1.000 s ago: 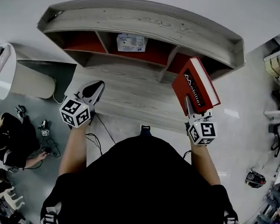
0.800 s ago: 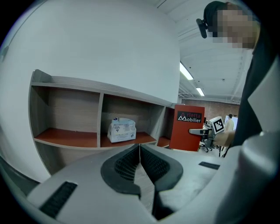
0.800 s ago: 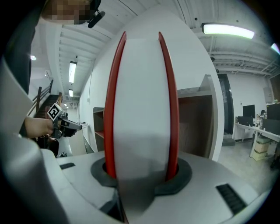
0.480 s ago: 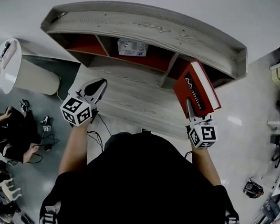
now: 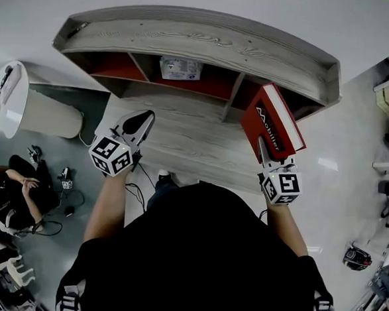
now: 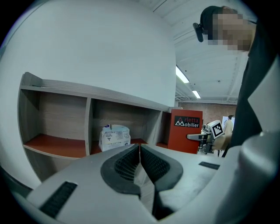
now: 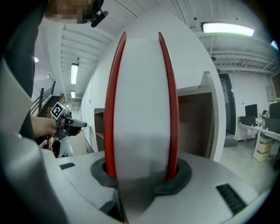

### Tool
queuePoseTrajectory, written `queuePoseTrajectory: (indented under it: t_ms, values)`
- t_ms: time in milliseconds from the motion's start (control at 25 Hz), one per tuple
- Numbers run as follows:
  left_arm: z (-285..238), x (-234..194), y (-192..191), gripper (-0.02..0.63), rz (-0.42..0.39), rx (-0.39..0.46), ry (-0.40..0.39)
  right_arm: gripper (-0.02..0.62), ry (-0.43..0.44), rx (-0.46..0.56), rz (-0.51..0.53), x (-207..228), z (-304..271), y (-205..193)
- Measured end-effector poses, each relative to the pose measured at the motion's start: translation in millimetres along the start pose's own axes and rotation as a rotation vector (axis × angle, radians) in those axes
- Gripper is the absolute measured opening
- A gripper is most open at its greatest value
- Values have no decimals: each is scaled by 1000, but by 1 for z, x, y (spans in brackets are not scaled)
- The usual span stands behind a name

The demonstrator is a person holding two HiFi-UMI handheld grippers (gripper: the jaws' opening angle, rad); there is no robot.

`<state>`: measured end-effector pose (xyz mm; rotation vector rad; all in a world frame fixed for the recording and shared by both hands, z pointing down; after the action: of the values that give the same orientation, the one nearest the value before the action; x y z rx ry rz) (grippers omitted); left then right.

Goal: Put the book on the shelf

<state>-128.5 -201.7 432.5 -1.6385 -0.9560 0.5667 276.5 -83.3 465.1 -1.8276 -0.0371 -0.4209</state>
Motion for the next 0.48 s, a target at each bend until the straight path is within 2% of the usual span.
queuePoseTrajectory:
  t_ms: [120, 280, 480]
  values:
    - [-3, -4, 0, 23, -17, 15, -9, 172, -28, 9, -3, -4, 0, -1]
    - [-3, -12, 1, 24, -88, 50, 5, 172, -64, 23, -10, -12, -5, -4]
    - [-4, -20, 1, 24, -101, 67, -30, 170, -117, 45, -8, -21, -6, -6]
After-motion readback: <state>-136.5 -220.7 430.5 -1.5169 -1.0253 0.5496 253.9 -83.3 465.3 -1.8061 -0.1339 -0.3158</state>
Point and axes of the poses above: the fingertips, and each gripper's own axes: z backward along the fingers, x to its right, y out of its top, the point moved 9 cm from there along z, backward along the fingers, and after that the axes turned 15 degrees about -z, right-handed, at the moved point
